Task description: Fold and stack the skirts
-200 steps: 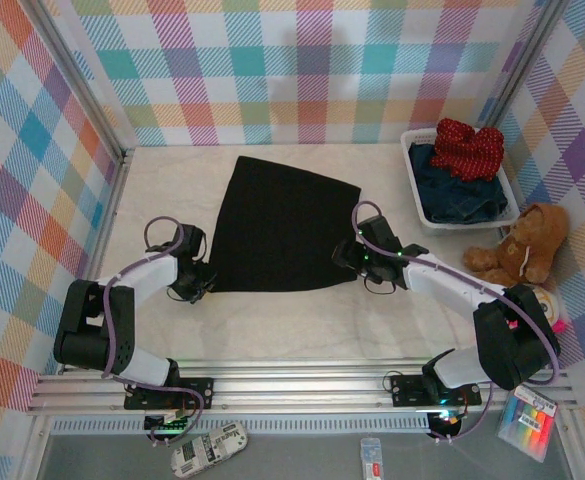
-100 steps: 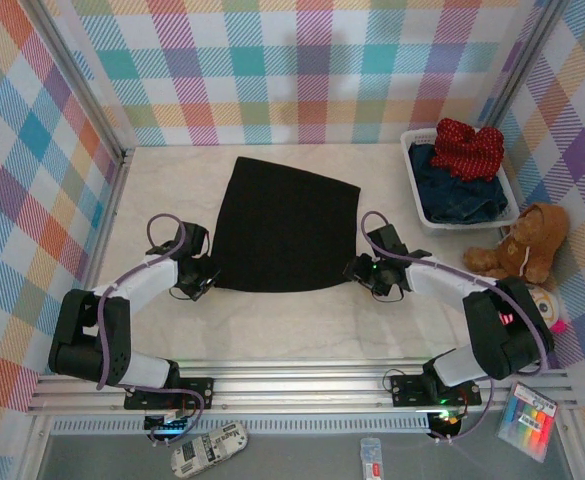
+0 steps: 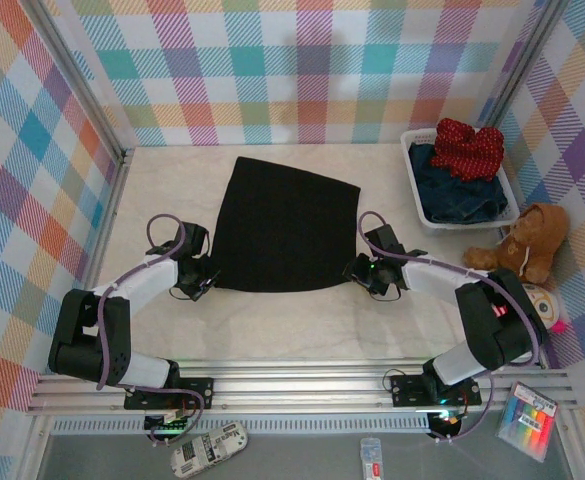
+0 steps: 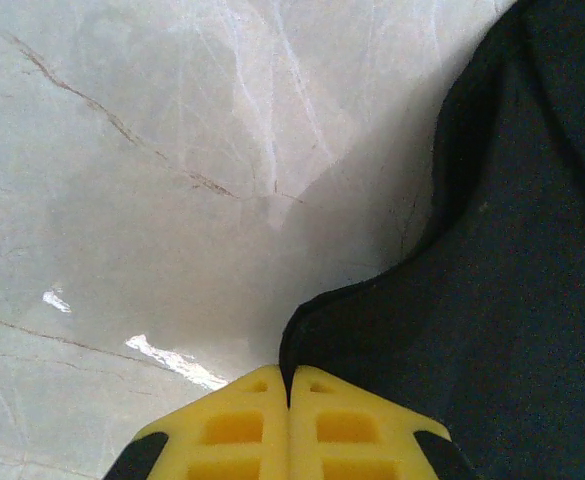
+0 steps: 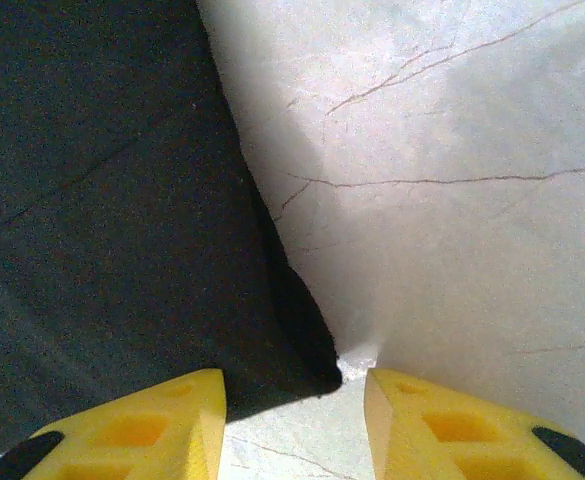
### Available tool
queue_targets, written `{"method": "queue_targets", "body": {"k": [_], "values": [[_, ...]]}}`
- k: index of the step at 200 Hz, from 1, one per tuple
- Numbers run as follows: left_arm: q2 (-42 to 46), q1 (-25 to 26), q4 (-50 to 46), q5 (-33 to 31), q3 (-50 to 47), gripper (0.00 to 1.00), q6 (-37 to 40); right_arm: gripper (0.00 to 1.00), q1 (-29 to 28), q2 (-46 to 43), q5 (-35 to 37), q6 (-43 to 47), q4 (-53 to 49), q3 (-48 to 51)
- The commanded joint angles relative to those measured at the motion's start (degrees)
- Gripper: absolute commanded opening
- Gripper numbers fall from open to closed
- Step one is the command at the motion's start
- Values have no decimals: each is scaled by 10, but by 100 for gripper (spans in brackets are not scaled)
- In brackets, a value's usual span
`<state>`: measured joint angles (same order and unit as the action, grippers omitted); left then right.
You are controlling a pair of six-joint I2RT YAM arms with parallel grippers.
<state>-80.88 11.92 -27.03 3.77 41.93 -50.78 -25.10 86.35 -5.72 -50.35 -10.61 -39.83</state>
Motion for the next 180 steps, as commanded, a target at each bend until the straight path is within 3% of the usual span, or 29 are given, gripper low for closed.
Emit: {"method": "queue_targets", "body": {"k": [1, 57, 93, 139, 160, 180], "values": [[7, 7, -18, -1, 13, 0, -1, 41, -1, 7, -11, 3, 19, 2], [3, 7, -22, -4, 22, 0, -1, 32, -2, 8, -24, 8, 31, 4], [36, 14, -37, -25, 5, 0, -26, 0, -2, -18, -43, 14, 26, 31], [156, 51, -131, -98, -15, 0, -81, 0, 0, -120, -56, 28, -31, 67], [214, 52, -166, -129, 27, 0, -74, 0, 0, -184, -45, 18, -46, 64], [210, 53, -162, -137, 96, 0, -39, 0, 3, -210, -27, 4, -32, 46]]}}
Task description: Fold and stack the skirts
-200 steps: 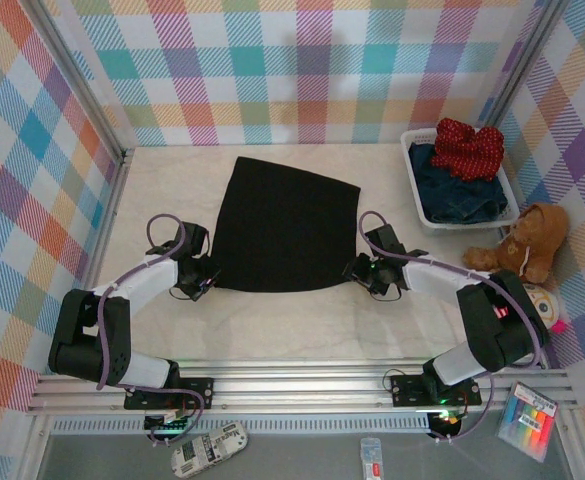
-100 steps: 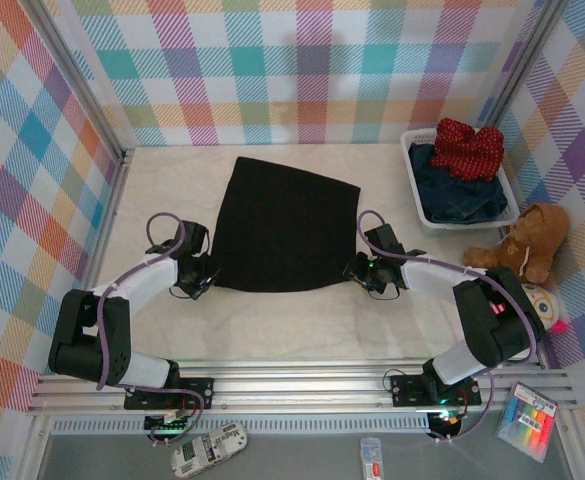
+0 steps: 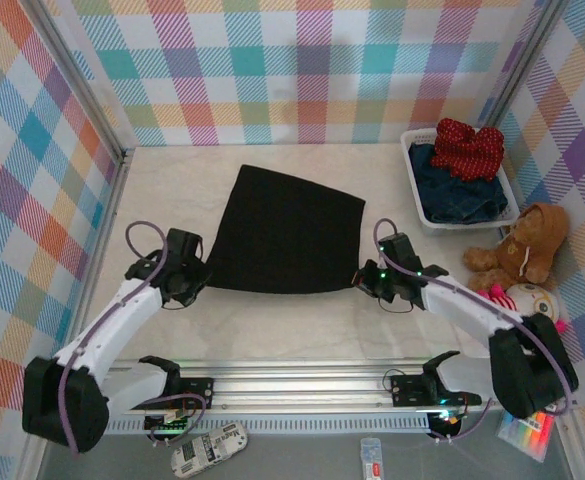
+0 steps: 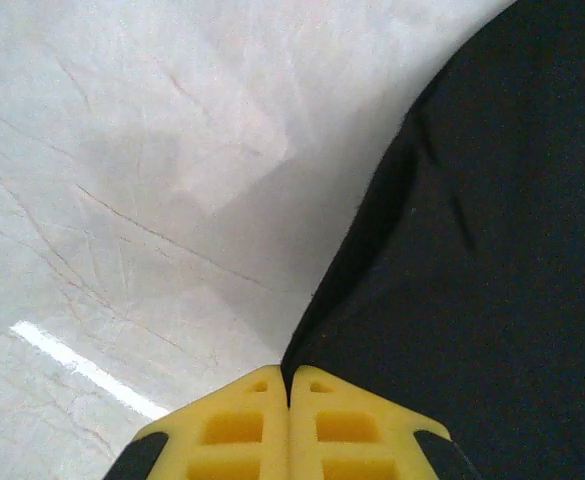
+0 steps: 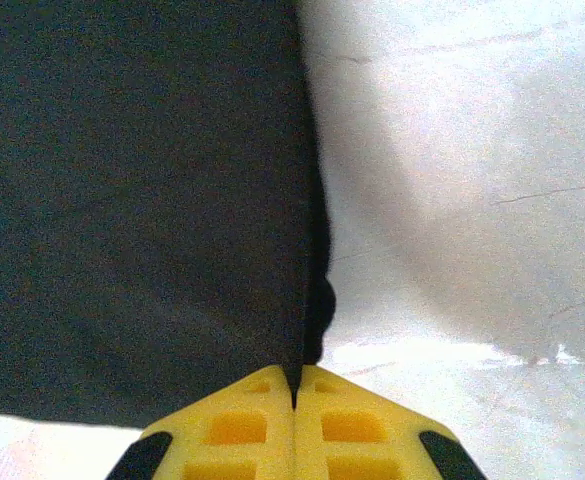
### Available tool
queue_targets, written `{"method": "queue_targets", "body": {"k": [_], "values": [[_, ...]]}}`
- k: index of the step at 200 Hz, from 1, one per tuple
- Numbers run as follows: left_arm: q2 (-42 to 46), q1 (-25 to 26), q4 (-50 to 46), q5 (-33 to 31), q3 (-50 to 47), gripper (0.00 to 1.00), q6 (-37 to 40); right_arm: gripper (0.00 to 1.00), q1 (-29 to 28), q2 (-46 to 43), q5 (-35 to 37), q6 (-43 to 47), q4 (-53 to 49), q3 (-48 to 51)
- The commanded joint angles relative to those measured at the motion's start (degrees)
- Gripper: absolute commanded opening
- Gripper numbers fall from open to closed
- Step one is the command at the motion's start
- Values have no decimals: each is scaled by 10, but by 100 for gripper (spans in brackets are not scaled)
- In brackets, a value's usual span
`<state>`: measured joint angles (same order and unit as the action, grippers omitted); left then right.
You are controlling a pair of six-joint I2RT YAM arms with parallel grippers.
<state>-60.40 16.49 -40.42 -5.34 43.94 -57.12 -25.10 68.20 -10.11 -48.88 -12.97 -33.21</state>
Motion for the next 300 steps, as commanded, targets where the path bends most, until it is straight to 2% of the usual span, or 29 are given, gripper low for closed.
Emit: {"method": "queue_targets", "body": {"k": [1, 27, 57, 80, 111, 182, 212, 300], "values": [[4, 7, -28, -46, 80, 0, 27, 0, 3, -29, 18, -12, -8, -21], [-46, 6, 6, -55, 180, 0, 84, 0, 14, -12, 49, -22, -2, -70], [-124, 3, 76, -81, 287, 0, 152, 0, 41, 25, 78, -21, 53, -114], [-199, 0, 126, -106, 351, 0, 195, 0, 63, 75, 94, -21, 92, -146], [-304, -9, 131, -104, 446, 0, 232, 0, 82, 150, 101, -18, 123, -193], [-430, -33, 169, -90, 512, 0, 244, 0, 105, 296, 77, 31, 93, -315], [-486, -37, 145, -82, 559, 0, 251, 0, 109, 342, 64, 36, 73, -357], [-578, -38, 147, -42, 624, 0, 262, 0, 111, 382, 63, 14, 66, -370]]}}
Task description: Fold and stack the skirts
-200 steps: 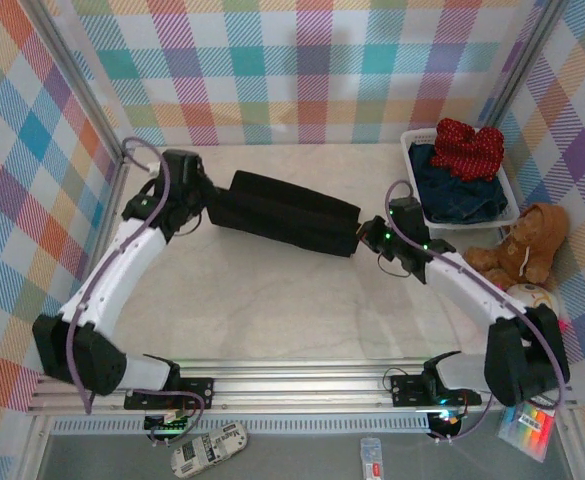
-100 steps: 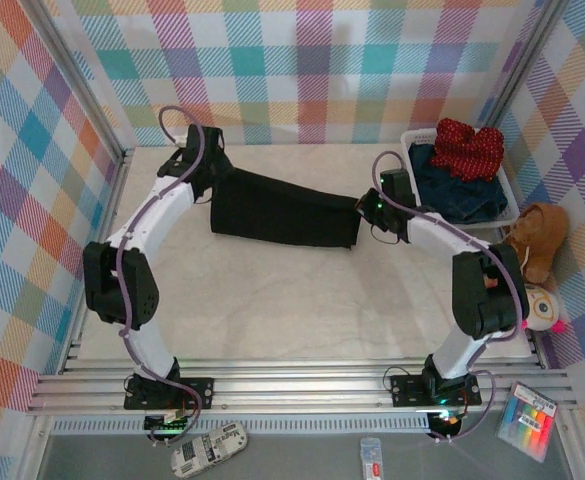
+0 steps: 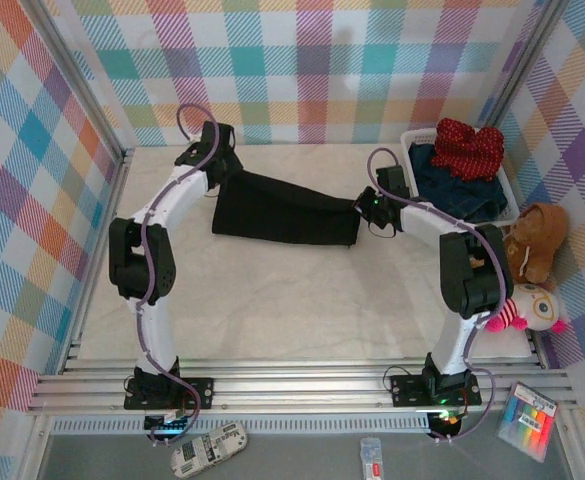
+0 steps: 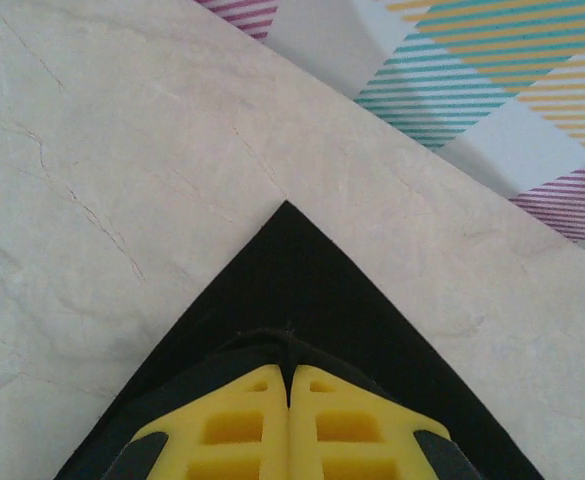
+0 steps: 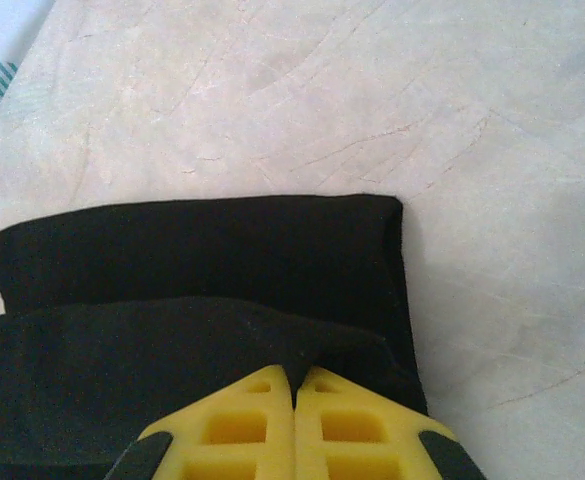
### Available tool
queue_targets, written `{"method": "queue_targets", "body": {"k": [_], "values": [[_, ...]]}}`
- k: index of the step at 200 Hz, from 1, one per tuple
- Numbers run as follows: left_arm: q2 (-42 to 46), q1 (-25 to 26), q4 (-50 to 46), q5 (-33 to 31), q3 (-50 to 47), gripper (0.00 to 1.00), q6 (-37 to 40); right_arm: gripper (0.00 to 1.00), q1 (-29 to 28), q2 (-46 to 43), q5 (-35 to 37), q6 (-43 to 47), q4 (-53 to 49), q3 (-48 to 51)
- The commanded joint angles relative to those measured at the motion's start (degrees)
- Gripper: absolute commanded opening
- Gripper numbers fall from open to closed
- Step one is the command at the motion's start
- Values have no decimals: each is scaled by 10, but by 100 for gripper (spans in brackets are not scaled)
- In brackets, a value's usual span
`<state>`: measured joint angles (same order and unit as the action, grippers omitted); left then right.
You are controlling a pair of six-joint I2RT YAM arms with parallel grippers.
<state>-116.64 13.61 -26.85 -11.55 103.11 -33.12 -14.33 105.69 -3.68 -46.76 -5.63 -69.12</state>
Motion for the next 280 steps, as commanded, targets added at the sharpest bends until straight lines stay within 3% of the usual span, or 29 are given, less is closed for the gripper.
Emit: {"method": "queue_targets", "body": {"k": [1, 32, 129, 144, 162, 169, 183, 194, 211, 224, 257, 280], "values": [[-16, -9, 12, 21, 33, 0, 23, 0, 3, 7, -1, -7, -7, -11], [-39, -9, 29, 45, 52, 0, 41, 0, 5, 3, 4, -13, -1, 4], [-116, -10, -14, 2, 124, 0, 56, 1, 18, 18, -1, -11, -1, 5], [-139, -9, -29, -2, 149, 0, 60, 3, 21, 27, -8, -9, 0, 0], [-173, -9, -58, -3, 190, 0, 62, 13, 25, 40, -40, 6, 9, -13], [-189, -11, -80, 2, 214, 14, 59, 18, 26, 43, -51, 15, 15, -17], [-213, -14, -133, 22, 268, 64, 46, 28, 27, 39, -63, 32, 15, -25], [-213, -15, -150, 43, 284, 82, 37, 36, 26, 29, -68, 40, 15, -23], [-191, -13, -151, 82, 268, 87, 26, 55, 25, 6, -86, 52, 17, -14], [-170, -12, -152, 106, 247, 90, 16, 64, 21, -11, -94, 56, 8, -8], [-114, -9, -104, 208, 142, 94, -10, 100, -2, -36, -116, 76, -7, 1], [-121, -9, -59, 309, 109, 100, -39, 99, -17, -15, -147, 84, -7, -15]]}}
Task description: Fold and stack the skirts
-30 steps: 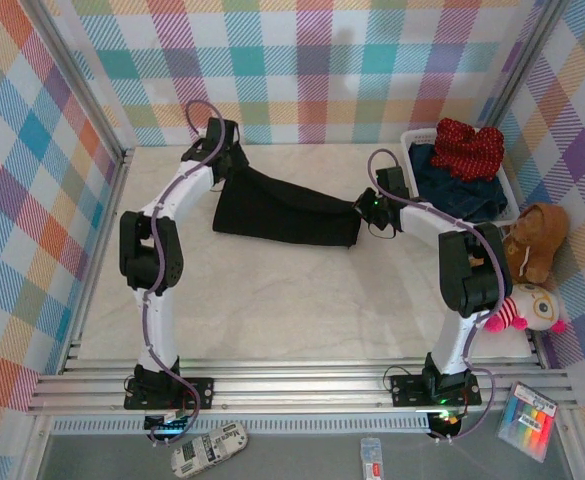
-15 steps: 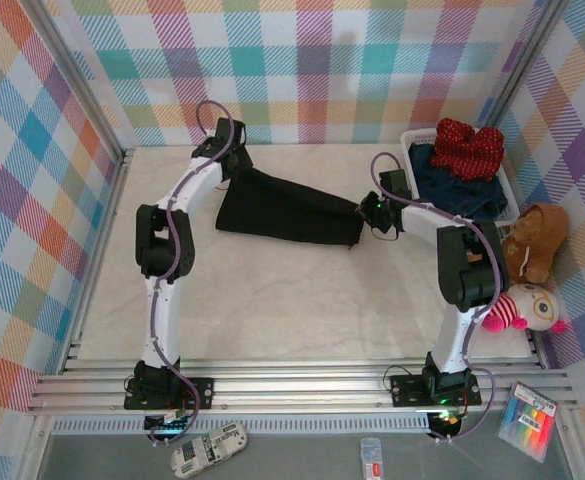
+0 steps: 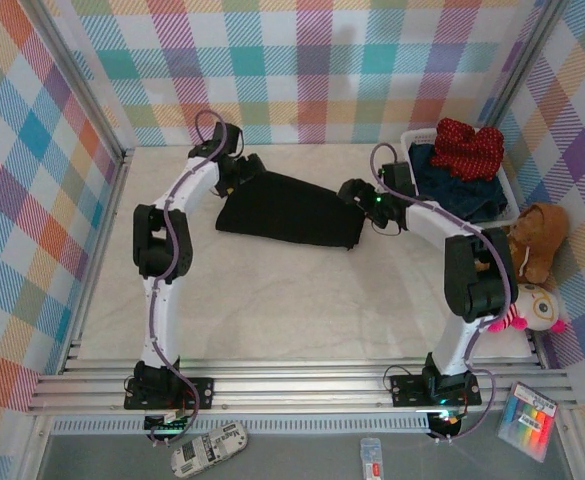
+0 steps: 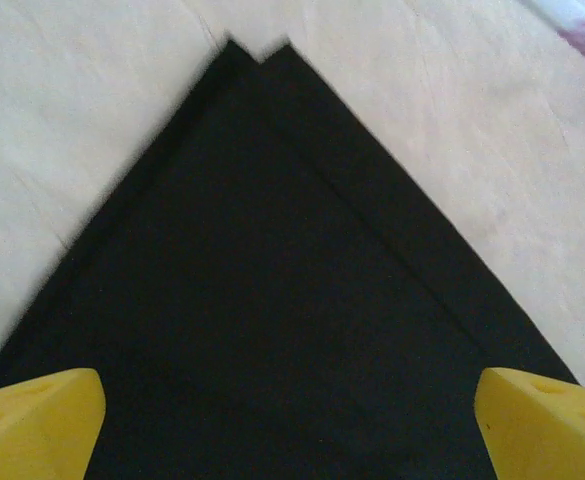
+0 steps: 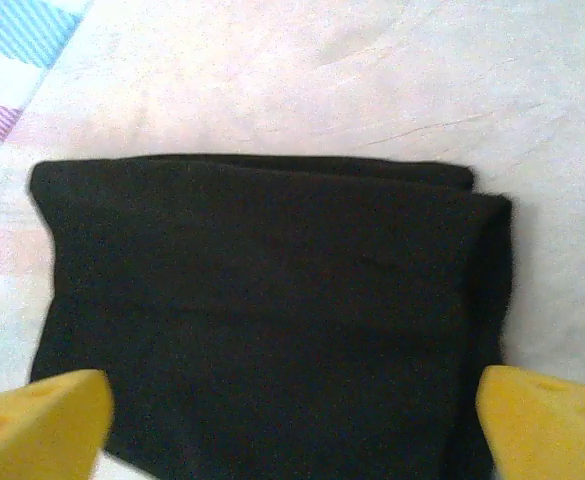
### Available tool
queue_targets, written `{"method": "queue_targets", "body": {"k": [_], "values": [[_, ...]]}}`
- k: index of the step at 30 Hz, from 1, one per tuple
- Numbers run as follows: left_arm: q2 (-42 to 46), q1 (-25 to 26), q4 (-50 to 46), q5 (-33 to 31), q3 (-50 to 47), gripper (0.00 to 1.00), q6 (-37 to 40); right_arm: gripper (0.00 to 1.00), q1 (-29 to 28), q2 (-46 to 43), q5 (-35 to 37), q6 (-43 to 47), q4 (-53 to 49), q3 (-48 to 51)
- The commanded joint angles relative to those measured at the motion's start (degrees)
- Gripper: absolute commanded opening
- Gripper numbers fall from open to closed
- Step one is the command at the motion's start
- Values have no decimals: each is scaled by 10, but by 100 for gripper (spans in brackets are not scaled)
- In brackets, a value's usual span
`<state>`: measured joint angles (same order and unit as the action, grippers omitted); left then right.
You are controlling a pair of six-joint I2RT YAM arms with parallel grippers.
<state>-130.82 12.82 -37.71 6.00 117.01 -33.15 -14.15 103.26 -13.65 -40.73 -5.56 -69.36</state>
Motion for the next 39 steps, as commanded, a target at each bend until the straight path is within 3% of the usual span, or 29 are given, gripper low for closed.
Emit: {"method": "queue_targets", "body": {"k": [1, 6, 12, 19, 23, 30, 34, 39], "values": [[19, -1, 51, 136, -29, 100, -40, 99, -19, 11, -48, 24, -8, -14], [-53, -2, 33, 187, 33, 100, -53, 99, -27, 82, -103, 15, -22, -71], [-97, -4, 24, 166, 32, 100, -59, 99, -28, 144, -125, 9, -66, -119], [-28, -4, 98, 140, -166, 100, -57, 99, -28, 150, -138, 26, -82, -87], [39, -1, 172, 155, -313, 100, -80, 99, -28, 119, -138, 50, -79, -31], [202, 14, 250, 168, -473, 100, -131, 99, -35, 20, -159, 11, -8, 69], [233, 15, 255, 195, -450, 100, -150, 99, -53, -10, -132, -32, 36, 66], [184, 15, 244, 221, -360, 100, -166, 99, -93, 22, -122, -106, 124, 29]]}}
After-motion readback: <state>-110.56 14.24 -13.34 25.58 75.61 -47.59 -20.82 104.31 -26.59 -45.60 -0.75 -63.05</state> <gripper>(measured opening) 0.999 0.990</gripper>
